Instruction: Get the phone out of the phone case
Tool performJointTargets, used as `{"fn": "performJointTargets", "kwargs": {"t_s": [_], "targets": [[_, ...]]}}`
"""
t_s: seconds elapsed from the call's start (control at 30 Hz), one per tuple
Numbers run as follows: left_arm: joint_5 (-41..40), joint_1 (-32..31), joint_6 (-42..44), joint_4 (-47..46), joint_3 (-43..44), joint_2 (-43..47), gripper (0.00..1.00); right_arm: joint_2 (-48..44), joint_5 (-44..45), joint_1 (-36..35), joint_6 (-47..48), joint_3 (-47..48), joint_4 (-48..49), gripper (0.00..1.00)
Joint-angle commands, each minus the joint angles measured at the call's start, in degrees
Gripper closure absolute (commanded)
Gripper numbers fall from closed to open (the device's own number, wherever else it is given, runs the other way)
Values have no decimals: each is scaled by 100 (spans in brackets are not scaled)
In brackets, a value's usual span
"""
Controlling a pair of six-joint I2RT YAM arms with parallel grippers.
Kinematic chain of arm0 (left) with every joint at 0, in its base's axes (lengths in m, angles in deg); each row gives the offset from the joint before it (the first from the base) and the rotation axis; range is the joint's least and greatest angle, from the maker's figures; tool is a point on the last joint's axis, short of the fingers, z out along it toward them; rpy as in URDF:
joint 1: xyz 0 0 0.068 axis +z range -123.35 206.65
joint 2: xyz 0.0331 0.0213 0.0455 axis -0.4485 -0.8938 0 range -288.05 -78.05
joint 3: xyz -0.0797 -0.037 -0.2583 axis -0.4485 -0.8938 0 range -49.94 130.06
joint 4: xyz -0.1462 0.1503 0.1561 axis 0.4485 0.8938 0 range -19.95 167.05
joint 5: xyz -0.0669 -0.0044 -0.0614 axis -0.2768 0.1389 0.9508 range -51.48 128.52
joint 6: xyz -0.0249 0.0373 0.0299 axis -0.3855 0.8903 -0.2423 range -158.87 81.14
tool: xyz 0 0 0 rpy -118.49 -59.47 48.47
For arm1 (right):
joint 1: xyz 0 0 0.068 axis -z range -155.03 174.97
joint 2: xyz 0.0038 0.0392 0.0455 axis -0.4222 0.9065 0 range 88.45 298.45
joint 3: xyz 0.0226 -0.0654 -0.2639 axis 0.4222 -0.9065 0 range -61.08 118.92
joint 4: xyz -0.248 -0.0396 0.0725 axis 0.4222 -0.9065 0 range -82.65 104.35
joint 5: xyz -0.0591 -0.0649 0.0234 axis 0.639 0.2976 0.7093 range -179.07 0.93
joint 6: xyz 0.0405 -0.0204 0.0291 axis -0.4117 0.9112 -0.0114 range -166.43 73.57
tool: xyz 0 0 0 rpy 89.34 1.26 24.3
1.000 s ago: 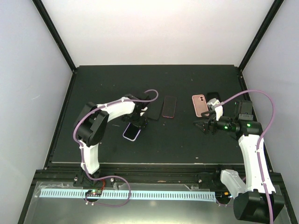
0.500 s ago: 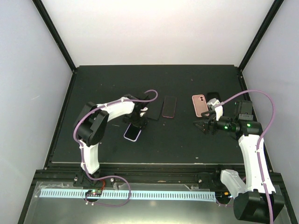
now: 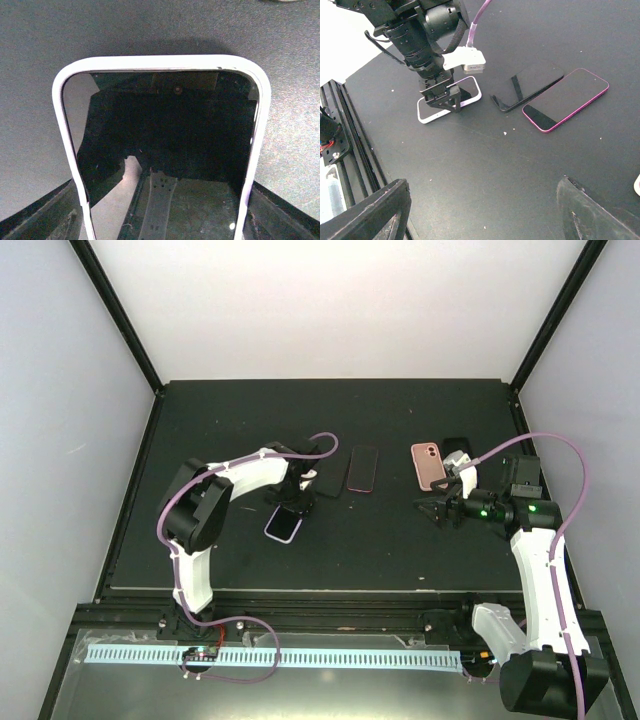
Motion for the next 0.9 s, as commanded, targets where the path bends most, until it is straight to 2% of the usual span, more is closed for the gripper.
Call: {"fn": "performJointTargets", "kwargs": {"t_s": [0.0,0.07,0.17,0.37,0.43,0.5,0.63,0.7,0.8,0.87], "targets": [[283,11,-13,184,-236,-346,30,-46,-12,-8,84,80,-30,20],[330,14,-35,226,-236,-287,37,-46,-14,-16,91,81,-30,20],[242,-1,-174,292,-230,141,43,-46,-6,-18,81,72,-17,20],[144,-107,-315,-54,-219,1720,56,4,-43,-20,98,67,-12,21],[276,-226,-478,-610,-350,2287,59,28,-54,-20,89,54,2,22],[337,-499,-777,-1402,-659,2903,70,81,-85,-24,68,58,44,23],[459,-1335,-1317,-3870,-1695,4010,84,213,-213,-36,-82,34,204,30],[246,-1622,-1622,-4629,-1940,4160,83,261,-194,-105,-228,50,320,36],[-309,-1952,-1916,-5380,-2156,4177,82,312,-234,-519,-68,229,156,39],[-678,-2098,-2047,-5693,-2205,4149,85,245,384,-1114,-320,316,345,40]]}}
